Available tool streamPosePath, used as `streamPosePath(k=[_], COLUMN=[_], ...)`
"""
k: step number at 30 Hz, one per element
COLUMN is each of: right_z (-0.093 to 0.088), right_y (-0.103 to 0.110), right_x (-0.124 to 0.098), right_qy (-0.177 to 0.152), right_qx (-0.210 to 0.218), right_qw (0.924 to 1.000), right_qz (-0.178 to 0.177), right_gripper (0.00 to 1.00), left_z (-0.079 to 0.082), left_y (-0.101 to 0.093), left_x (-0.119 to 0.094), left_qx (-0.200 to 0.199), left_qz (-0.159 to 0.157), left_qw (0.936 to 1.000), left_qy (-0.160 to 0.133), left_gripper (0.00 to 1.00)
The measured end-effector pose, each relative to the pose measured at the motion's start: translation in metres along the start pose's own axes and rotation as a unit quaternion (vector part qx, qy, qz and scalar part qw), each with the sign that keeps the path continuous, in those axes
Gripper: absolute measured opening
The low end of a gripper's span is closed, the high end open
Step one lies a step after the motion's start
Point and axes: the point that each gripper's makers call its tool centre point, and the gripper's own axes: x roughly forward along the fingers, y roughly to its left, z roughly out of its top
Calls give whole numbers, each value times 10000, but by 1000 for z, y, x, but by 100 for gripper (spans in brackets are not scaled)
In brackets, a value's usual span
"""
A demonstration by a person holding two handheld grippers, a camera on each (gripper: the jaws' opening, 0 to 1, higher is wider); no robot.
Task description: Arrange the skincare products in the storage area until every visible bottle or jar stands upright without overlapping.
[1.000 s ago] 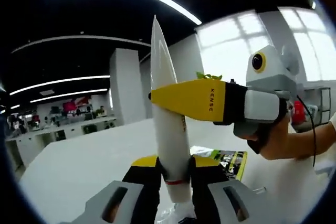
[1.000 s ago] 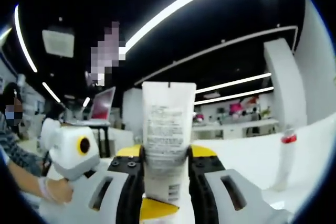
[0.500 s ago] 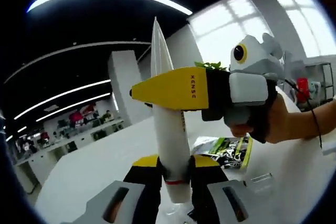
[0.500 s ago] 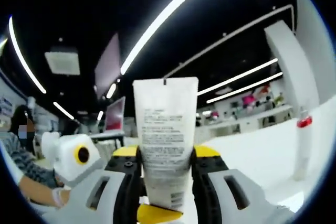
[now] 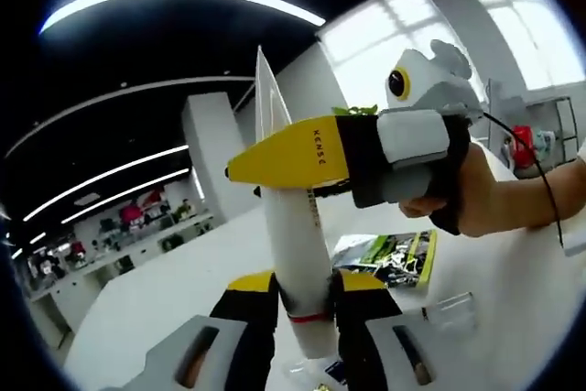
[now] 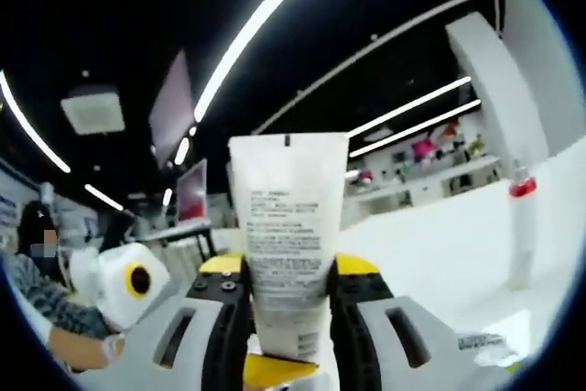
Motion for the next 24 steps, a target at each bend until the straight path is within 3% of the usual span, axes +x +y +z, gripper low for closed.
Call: streamPosePath(k=[2,4,8,12,13,21,24], right_z=[1,1,4,5,5,15,17], right_y=[-6,-10,-15,-28,-33,-65,-76], right_x=[0,-1,-3,-7,-8,-18,-23], right_qy=[-15,-13,-64,-59,-56,-144,-123], right_qx=[-167,-234,-313,-531,-583,-589,-760], right_qw=[9997,9994,9987,9959,9947,9896,9843], right_qz=[-176,-253,-398,-732,-842,-1307,-1586], right_gripper=[30,30,31,31,31,31,31], left_z=[5,7,7,10,9,6,1], left_y=[-2,-8,-4,-4,-2,13,20], left_x=[-2,-5,-8,-10,-10,-17,-15], left_qx=[-145,-613,-843,-1449,-1761,-1951,-2183], left_qz=[-50,-237,-270,-442,-516,-182,-161], left_qw=[9998,9975,9956,9873,9816,9787,9741], left_qy=[-145,-245,-313,-476,-524,-609,-565], left_gripper=[28,34,36,44,45,59,64])
